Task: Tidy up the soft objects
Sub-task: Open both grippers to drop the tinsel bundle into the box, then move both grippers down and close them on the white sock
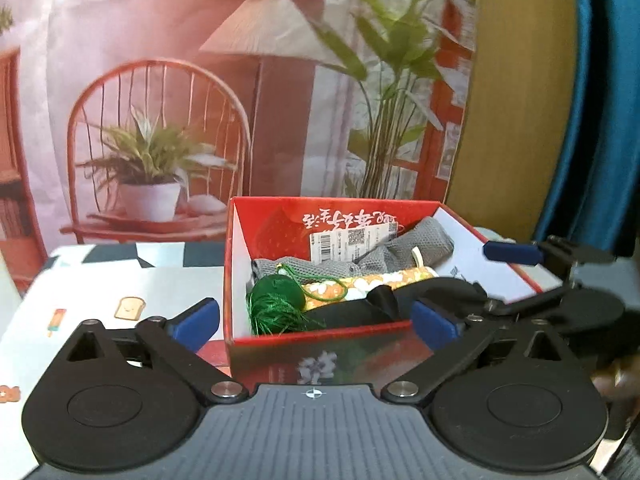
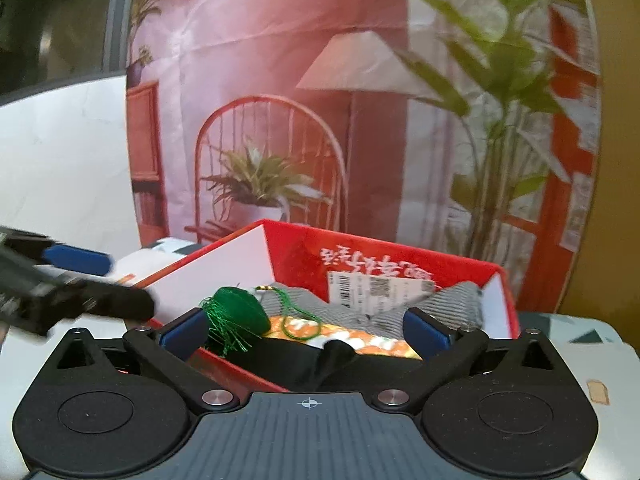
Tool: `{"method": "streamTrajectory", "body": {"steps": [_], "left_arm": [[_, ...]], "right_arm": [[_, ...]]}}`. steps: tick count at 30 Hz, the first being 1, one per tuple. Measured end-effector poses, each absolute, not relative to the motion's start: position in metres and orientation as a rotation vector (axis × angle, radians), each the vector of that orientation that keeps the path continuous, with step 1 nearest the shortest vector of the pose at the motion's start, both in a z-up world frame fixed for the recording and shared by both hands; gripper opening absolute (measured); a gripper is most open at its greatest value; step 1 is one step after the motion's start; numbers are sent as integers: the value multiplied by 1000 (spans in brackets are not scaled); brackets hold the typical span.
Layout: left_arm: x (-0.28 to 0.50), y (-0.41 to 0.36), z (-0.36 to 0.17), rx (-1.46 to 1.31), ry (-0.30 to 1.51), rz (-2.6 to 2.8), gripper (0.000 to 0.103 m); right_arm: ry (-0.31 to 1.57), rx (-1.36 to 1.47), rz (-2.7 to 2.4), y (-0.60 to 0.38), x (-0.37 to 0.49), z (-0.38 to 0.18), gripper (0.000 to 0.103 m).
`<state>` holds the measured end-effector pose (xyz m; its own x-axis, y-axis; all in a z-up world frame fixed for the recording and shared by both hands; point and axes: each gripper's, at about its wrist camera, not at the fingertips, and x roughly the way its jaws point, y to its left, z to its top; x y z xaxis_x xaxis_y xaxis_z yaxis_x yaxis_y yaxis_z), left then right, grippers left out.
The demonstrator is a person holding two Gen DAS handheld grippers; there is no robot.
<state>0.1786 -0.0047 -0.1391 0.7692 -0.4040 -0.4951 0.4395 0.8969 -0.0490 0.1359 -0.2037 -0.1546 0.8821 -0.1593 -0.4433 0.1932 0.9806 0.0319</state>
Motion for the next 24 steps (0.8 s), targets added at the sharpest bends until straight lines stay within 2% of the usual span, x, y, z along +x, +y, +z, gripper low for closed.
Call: {"method": "streamTrajectory", "body": {"steps": [12, 24], "left_arm": [[161, -4, -174, 73, 597, -356, 103], [151, 0, -206, 18, 633, -360, 102]], "right_arm": [[420, 124, -307, -216, 64, -176, 103], [543, 184, -334, -216, 32, -222, 102]]}}
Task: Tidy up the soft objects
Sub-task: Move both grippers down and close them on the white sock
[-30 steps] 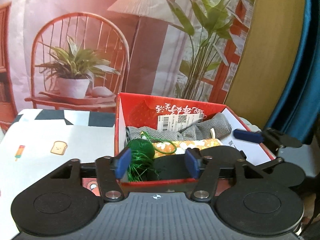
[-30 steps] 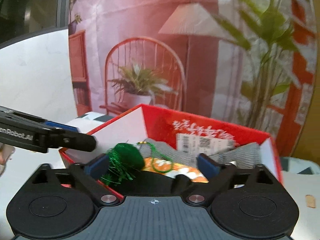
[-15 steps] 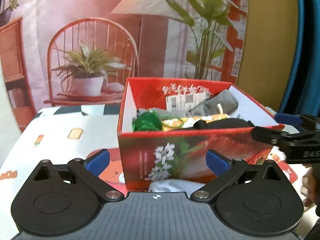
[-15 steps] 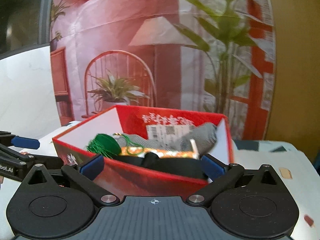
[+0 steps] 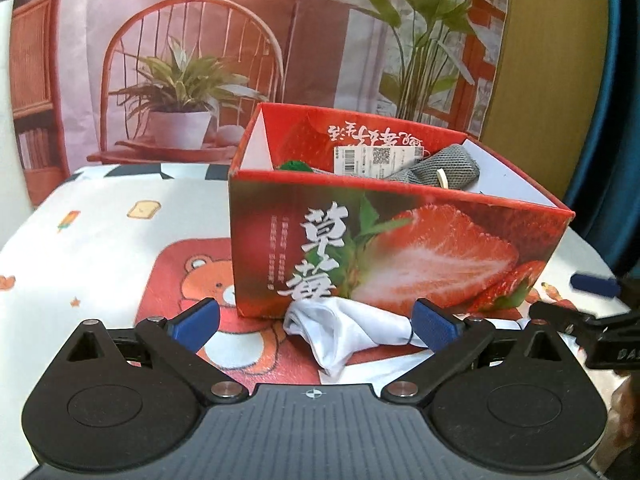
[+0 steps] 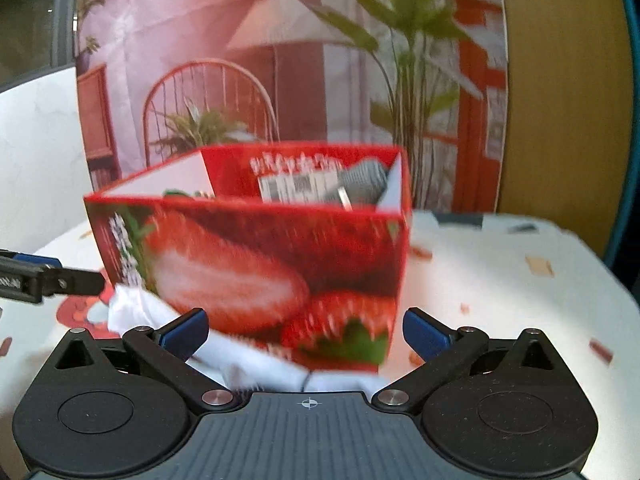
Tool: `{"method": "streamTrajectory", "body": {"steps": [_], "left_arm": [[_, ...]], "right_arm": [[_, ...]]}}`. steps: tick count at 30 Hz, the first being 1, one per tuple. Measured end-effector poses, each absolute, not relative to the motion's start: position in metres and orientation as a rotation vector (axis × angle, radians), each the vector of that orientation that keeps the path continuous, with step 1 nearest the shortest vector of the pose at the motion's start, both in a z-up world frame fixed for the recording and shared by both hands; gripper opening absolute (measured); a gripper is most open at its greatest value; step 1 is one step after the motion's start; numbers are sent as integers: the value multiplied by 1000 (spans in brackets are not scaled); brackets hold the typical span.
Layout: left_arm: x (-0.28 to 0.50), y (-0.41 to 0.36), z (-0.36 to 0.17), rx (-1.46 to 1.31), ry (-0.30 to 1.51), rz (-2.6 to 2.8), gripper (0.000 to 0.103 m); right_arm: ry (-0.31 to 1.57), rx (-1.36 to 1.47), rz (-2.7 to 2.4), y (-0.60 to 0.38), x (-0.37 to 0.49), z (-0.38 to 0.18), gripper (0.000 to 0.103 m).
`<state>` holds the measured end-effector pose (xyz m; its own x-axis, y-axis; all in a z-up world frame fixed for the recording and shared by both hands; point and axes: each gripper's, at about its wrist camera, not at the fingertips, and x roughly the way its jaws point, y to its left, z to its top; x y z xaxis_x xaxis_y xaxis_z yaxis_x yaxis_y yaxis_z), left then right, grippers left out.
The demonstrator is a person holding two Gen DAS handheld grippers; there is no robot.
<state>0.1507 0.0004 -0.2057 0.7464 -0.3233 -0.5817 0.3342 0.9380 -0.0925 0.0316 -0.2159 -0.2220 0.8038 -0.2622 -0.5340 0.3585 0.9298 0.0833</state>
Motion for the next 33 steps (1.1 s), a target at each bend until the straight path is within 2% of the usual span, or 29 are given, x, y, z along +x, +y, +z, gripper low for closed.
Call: {"method": "streamTrajectory", "body": {"steps": [2, 5, 10, 17, 20, 21, 22, 28, 32, 33], "left_arm": [[150, 0, -209, 12, 636, -366, 101], [151, -1, -214, 25, 646, -364, 95], [160, 0, -222, -5, 696, -381, 76], [180, 0, -231, -66, 753, -403, 57], [185, -7, -238, -53, 782, -428, 39], [185, -10, -241, -37, 786, -419, 24], [185, -11, -242, -23, 789, -405, 14], [181, 13, -245, -92, 770, -326, 11], [178, 32, -246, -125, 775, -272, 11], [176, 35, -247, -134, 780, -274, 11]], "right_arm": [[567, 208, -342, -219, 29, -232, 102], [601, 248, -362, -224, 27, -244, 95], [608, 307, -407, -234, 23, -253, 88], [623, 334, -417, -242, 24, -261, 86], [626, 329, -415, -242, 25, -262, 86], [625, 330, -415, -242, 25, -262, 86], [624, 331, -415, -243, 25, -262, 86], [624, 355, -420, -246, 25, -265, 84], [626, 359, -420, -247, 25, -266, 79], [624, 365, -415, -248, 25, -266, 75]]}}
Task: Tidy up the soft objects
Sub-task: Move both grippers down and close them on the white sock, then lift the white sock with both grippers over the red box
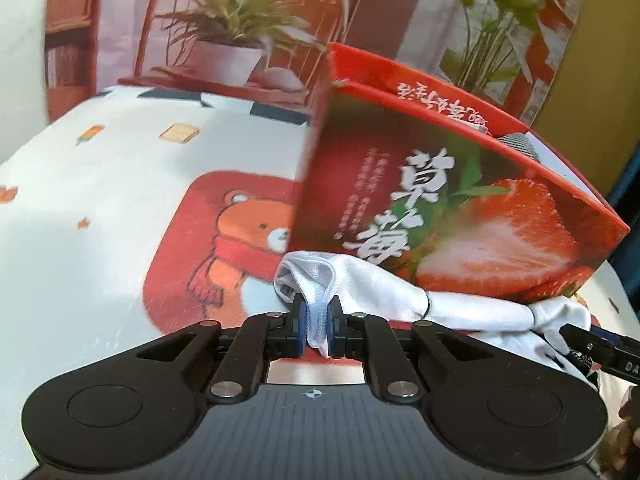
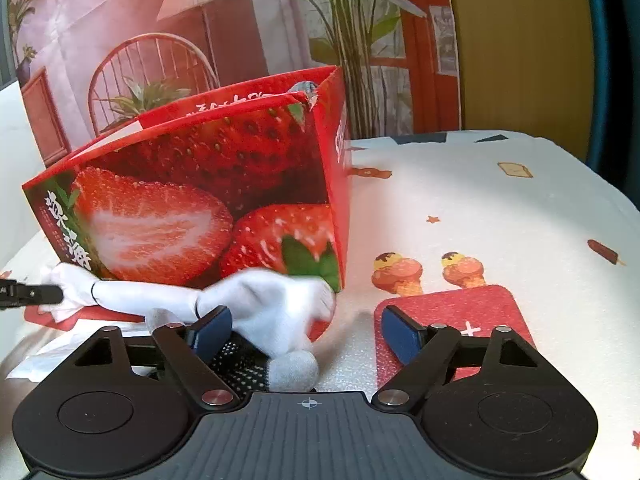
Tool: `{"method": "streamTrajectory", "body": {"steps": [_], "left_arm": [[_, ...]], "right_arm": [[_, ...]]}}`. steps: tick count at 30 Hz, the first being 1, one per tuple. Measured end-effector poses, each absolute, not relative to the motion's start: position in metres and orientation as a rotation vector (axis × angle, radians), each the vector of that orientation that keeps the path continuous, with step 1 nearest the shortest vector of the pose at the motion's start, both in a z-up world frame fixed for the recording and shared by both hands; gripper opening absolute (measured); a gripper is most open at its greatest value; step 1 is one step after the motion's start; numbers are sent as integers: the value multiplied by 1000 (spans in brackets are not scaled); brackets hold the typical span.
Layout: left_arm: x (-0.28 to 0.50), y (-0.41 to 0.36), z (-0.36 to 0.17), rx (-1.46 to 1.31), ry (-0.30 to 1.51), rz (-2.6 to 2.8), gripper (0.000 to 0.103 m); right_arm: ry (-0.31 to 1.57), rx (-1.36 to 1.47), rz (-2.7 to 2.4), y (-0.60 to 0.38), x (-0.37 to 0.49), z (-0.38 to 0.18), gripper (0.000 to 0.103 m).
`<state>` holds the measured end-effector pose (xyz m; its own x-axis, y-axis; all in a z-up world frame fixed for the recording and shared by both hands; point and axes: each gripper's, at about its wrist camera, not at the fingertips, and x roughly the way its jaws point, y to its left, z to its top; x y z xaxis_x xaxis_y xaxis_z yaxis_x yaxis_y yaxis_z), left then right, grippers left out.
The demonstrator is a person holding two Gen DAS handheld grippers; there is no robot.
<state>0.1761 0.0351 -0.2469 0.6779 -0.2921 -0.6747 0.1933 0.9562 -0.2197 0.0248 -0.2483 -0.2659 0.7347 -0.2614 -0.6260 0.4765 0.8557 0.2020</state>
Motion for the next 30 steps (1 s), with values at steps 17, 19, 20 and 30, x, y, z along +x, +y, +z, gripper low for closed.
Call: {"method": "streamTrajectory", "body": {"steps": [17, 19, 20, 30], "left_arm": [[164, 38, -252, -123, 777, -283, 11], [165, 39, -253, -129, 775, -284, 11], [165, 38, -253, -129, 774, -284, 11], [164, 39, -254, -124, 765, -286, 11]], "right_arm": [[599, 352, -356, -252, 43, -259, 44], [618, 346, -358, -250, 42, -267, 36], [618, 353, -358, -249, 41, -268, 35], [593, 357, -343, -249, 37, -268, 27]]}}
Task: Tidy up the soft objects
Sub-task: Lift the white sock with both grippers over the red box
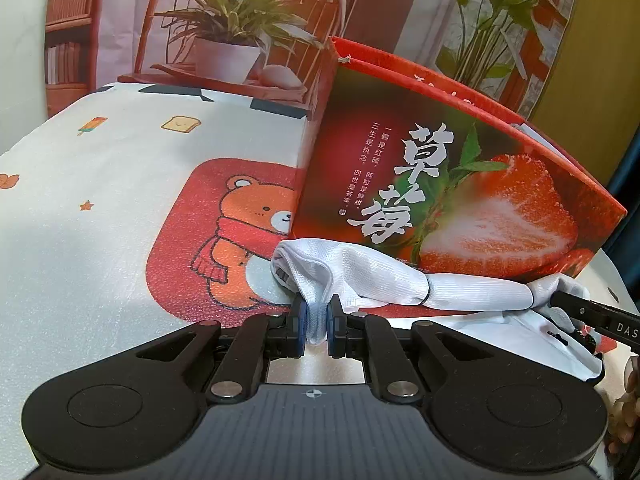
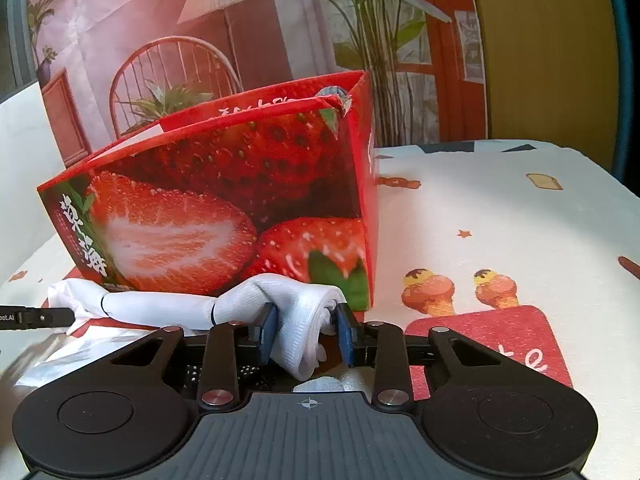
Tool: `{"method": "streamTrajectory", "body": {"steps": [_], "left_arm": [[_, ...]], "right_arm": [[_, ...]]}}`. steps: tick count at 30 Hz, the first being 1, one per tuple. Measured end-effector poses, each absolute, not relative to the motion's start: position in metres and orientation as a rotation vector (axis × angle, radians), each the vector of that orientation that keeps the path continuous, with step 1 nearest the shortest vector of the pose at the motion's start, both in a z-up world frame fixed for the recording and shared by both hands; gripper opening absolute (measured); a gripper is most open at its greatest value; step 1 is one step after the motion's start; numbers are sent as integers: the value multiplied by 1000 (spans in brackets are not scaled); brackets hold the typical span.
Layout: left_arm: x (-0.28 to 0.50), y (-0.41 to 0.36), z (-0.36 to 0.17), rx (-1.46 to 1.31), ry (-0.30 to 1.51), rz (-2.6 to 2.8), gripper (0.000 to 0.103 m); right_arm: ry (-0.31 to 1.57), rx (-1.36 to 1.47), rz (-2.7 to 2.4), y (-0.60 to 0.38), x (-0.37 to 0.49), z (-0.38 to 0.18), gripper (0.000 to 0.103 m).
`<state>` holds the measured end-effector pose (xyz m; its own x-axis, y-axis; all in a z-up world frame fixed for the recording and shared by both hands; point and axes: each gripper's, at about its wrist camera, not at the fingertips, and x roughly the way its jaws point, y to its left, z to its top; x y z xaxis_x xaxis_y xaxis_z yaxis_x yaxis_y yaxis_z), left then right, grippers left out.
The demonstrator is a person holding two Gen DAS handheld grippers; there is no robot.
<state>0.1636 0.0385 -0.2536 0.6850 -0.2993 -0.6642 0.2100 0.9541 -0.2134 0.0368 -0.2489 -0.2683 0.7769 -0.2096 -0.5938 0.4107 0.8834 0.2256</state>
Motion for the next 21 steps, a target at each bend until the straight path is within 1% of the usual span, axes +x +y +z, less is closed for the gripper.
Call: {"method": "streamTrajectory", "body": {"steps": [6, 10, 15, 21], "left_arm": [[160, 35, -250, -92, 764, -282, 10], [153, 32, -239, -69, 728, -282, 9], [138, 32, -214, -57, 645, -283, 8], [122, 40, -173, -90, 524, -294, 8]], "right_arm": [[580, 359, -332, -249, 35, -268, 21], [555, 332, -330, -245, 33, -264, 18], [504, 294, -316, -236, 25, -249, 14], [378, 268, -284, -229, 10, -211, 14]]}}
